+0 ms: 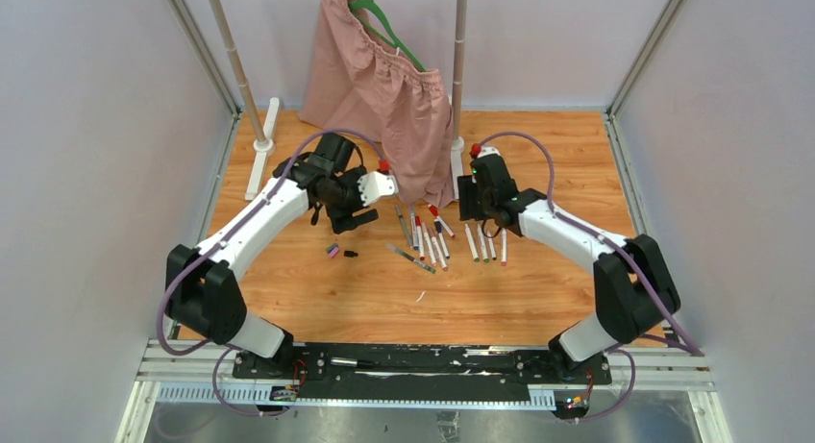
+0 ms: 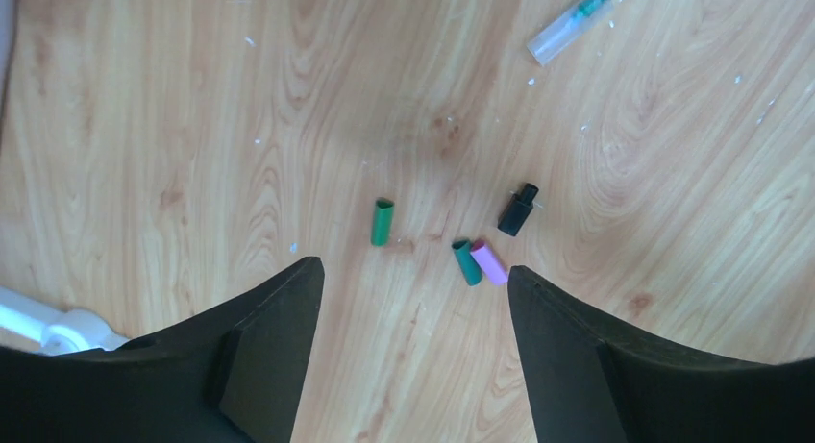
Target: Open the pen caps
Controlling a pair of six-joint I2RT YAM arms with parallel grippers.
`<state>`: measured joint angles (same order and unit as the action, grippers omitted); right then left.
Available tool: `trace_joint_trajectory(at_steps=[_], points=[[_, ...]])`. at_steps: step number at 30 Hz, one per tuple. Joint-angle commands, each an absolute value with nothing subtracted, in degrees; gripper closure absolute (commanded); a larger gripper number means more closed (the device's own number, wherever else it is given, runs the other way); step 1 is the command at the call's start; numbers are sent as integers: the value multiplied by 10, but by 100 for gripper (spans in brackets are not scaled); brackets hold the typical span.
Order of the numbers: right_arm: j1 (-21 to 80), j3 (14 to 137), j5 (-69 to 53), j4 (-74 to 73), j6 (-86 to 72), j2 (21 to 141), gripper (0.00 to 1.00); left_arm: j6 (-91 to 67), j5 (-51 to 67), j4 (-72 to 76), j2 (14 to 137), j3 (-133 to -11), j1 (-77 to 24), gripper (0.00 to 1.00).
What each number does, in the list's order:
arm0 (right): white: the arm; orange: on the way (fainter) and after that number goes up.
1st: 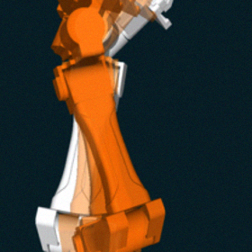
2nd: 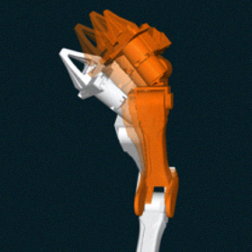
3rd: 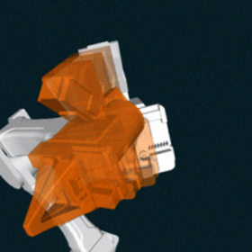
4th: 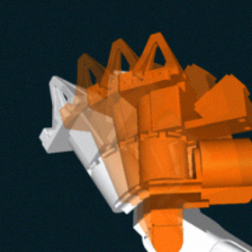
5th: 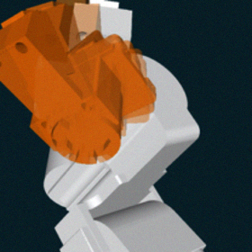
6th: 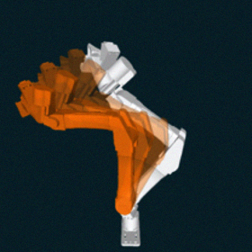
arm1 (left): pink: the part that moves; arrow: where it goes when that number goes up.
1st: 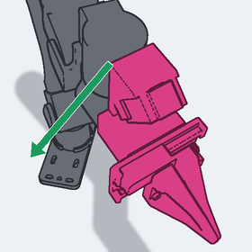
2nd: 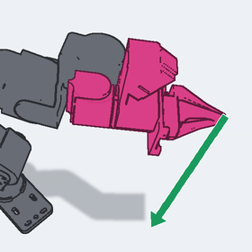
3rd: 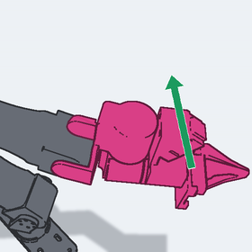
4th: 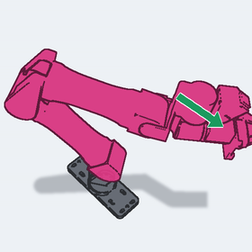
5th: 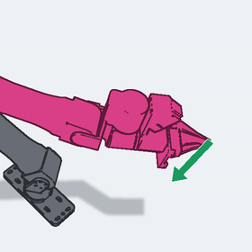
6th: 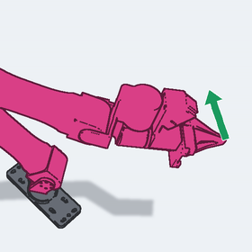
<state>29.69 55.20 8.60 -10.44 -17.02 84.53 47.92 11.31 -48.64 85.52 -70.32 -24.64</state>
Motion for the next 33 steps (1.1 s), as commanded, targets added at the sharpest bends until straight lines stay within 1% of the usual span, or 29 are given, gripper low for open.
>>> trace_joint_trajectory(at_steps=[1,3,4,5,9,10,11,15,20,23,27,33], points=[[323,586,75,-101,-147,912,42,425,139,-534,827,-729,-234,23],[327,594,68,-92,-145,937,45,415,142,-540,817,-729,-230,19],[331,596,67,-86,-144,946,46,407,140,-540,812,-728,-229,13],[336,596,67,-79,-142,952,46,402,139,-544,809,-727,-227,11],[351,604,65,-66,-134,976,48,382,155,-549,790,-712,-215,9],[353,607,65,-65,-134,982,49,380,159,-549,786,-708,-211,3],[355,610,64,-65,-132,988,51,378,159,-549,784,-703,-208,0],[359,619,61,-61,-132,1009,55,373,149,-557,776,-695,-200,0],[363,617,57,-51,-135,1028,56,373,156,-558,752,-684,-193,0],[365,612,59,-42,-136,1039,60,371,157,-558,742,-681,-193,0],[368,596,60,-24,-136,1043,68,373,153,-558,736,-677,-193,0],[381,567,65,-5,-131,1012,88,378,151,-558,736,-680,-193,0]])
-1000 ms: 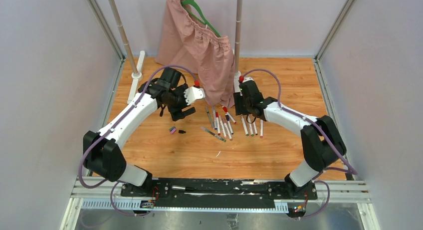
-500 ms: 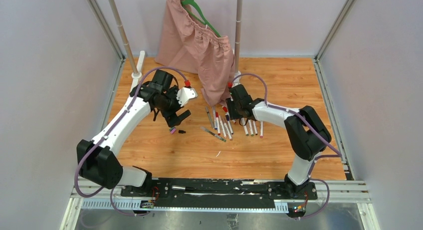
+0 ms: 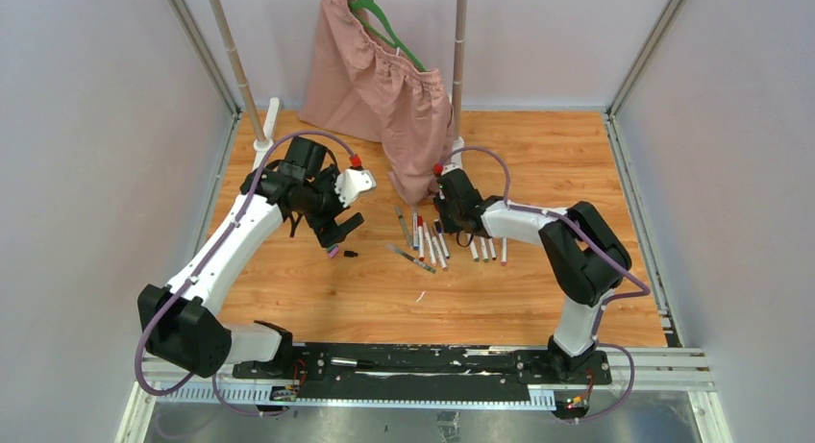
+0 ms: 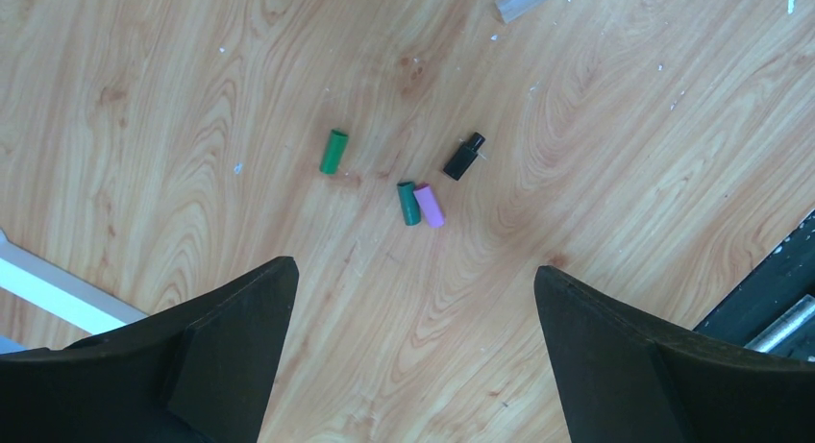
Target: Open the pen caps
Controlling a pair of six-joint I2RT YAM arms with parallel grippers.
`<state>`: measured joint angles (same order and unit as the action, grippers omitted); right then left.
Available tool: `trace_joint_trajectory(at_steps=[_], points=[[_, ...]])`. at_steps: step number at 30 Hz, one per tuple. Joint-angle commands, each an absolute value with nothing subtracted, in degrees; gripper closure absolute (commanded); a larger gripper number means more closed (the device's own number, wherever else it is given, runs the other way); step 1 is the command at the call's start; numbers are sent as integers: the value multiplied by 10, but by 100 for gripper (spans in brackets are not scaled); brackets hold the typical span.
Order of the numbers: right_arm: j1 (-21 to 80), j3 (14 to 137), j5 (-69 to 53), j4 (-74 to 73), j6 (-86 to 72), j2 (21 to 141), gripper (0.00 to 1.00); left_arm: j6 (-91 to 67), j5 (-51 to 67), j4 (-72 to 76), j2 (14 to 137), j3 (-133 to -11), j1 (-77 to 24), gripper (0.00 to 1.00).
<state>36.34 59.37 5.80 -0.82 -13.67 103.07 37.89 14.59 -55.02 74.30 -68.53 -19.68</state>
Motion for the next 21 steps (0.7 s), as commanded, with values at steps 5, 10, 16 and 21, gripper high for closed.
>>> trace_joint_trajectory(at_steps=[5,10,16,21], points=[[382,552,74,-14,-127,962,100,409,159,-557,727,-684,-193,0],[382,542,50,-36,-139,881,100,465,190,-558,689,-678,-193,0],[385,517,-71,-79,-162,783,100,563,244,-557,620,-658,-194,0],[423,504,-174,-99,-195,727,100,700,253,-557,560,-637,-215,0]])
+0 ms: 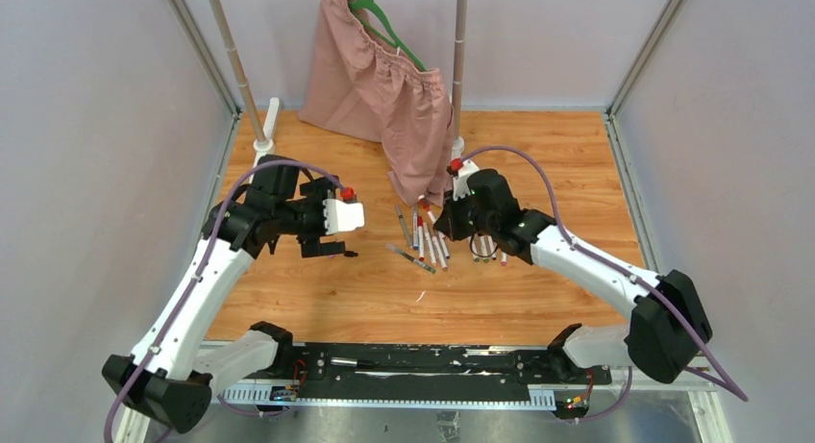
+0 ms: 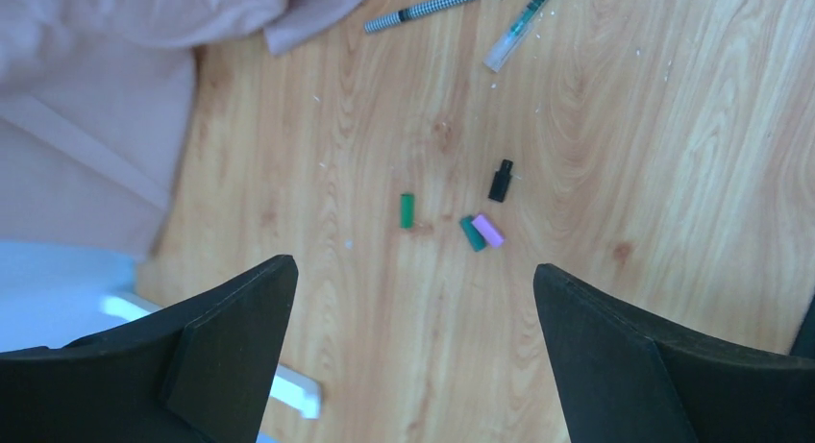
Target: Open the pen caps
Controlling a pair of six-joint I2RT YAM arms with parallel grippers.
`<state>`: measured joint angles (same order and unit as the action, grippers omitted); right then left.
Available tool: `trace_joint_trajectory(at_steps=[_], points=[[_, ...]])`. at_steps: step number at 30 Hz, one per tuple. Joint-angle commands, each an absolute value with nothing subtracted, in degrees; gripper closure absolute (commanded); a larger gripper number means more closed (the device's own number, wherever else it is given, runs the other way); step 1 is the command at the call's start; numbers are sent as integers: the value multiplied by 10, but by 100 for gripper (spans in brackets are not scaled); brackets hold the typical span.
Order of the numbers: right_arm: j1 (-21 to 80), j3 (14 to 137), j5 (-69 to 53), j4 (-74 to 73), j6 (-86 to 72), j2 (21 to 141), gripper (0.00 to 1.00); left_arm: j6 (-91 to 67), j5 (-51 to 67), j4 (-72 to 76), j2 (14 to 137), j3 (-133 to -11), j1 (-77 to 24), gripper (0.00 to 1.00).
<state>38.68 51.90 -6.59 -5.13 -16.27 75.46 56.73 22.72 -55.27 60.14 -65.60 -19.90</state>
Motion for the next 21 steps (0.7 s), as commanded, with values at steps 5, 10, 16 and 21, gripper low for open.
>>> trace_joint_trajectory(at_steps=[5,10,16,21], points=[[477,547,-257,-119,-217,742,100,814,233,-556,521,-610,-275,1],[501,634,-338,-125,-251,802,100,854,208,-555,524,-600,-338,3],[508,706,-404,-130,-271,866,100,879,176,-556,521,-583,-365,7],[509,725,-431,-118,-284,892,100,870,158,-555,528,-585,-371,22]])
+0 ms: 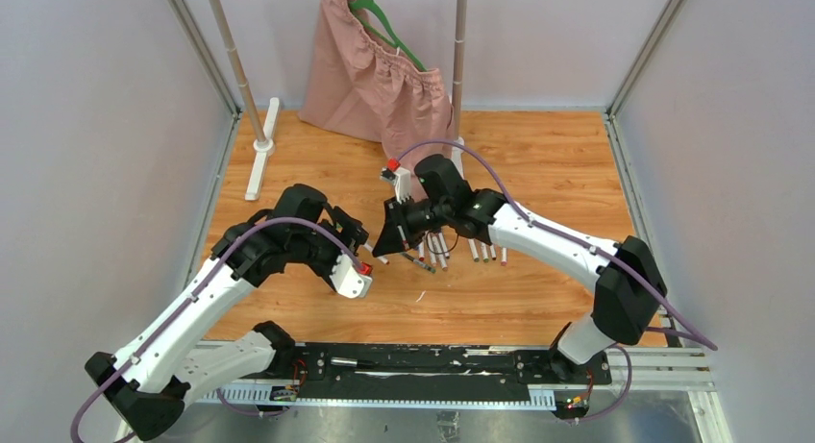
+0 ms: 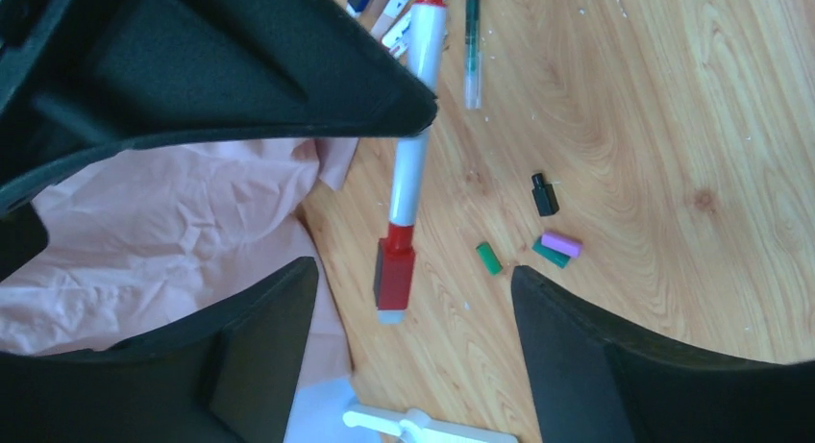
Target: Open the pen caps
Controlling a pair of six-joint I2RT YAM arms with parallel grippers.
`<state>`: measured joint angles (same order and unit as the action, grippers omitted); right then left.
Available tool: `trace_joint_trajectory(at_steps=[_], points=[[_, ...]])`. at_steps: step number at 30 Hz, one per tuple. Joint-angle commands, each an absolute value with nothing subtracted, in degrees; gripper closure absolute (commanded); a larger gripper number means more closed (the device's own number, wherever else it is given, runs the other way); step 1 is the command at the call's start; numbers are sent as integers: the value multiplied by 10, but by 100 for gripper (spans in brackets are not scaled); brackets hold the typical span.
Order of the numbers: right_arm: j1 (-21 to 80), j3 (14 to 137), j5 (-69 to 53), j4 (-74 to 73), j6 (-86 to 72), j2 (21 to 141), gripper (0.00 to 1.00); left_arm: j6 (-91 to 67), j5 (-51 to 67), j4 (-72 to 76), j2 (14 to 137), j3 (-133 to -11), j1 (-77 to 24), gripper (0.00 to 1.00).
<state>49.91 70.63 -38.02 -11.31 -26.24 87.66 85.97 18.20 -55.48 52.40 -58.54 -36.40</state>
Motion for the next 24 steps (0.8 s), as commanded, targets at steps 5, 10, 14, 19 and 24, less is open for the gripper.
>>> trace_joint_trajectory(at_steps=[5,10,14,19,24], points=[[509,725,-453,-108,-295,898,100,864,139,-555,538,-580,-371,39],[509,726,-472,-98,-308,904,100,870,145,-555,549,-576,-371,46],[508,724,-475,-95,-313,906,100,866,137,-555,562,-583,-371,61],[508,722,-475,-90,-317,909,93,859,133,-548,559,-588,-371,88],[508,712,-473,-54,-346,920,57,838,144,-539,557,-596,-371,100]])
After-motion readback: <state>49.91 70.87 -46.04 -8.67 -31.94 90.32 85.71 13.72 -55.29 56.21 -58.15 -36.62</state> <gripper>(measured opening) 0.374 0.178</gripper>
